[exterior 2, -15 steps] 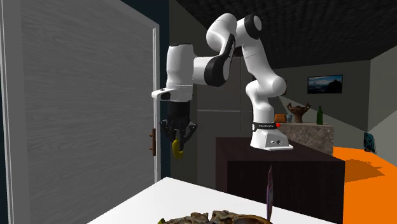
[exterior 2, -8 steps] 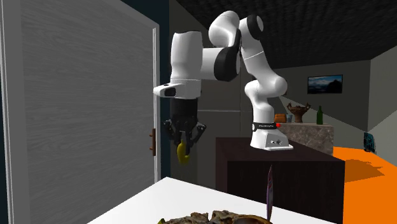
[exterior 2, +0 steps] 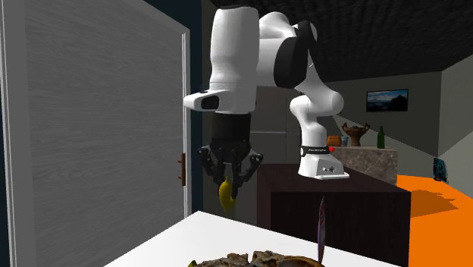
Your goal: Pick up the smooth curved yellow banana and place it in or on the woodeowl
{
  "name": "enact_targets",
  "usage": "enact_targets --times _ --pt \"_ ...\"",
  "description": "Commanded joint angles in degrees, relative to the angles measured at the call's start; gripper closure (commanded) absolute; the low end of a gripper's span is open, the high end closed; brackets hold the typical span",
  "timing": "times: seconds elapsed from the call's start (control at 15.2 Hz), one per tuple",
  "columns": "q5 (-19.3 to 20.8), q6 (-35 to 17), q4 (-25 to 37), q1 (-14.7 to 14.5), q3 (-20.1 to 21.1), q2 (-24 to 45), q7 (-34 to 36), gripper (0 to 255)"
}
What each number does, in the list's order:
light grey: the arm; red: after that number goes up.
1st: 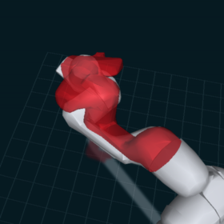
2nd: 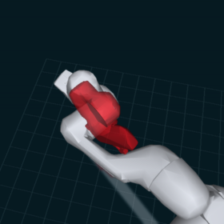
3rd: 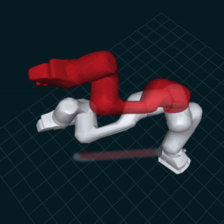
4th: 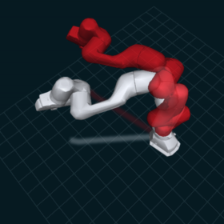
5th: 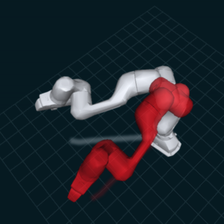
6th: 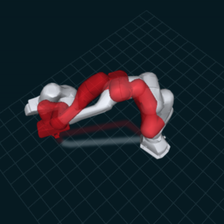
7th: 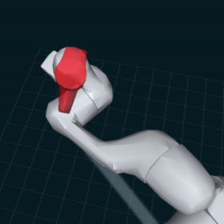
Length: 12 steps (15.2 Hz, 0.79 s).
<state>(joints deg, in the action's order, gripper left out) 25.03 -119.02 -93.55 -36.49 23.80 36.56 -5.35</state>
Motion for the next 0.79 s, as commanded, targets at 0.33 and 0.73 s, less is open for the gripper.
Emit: enact_targets --times 0.33,0.73 --pt "0.8 5.9 13.3 -7.0 -0.3 8.2 3.2 255" --pt "1.8 3.1 13.0 -7.4 -1.0 10.8 4.0 255"
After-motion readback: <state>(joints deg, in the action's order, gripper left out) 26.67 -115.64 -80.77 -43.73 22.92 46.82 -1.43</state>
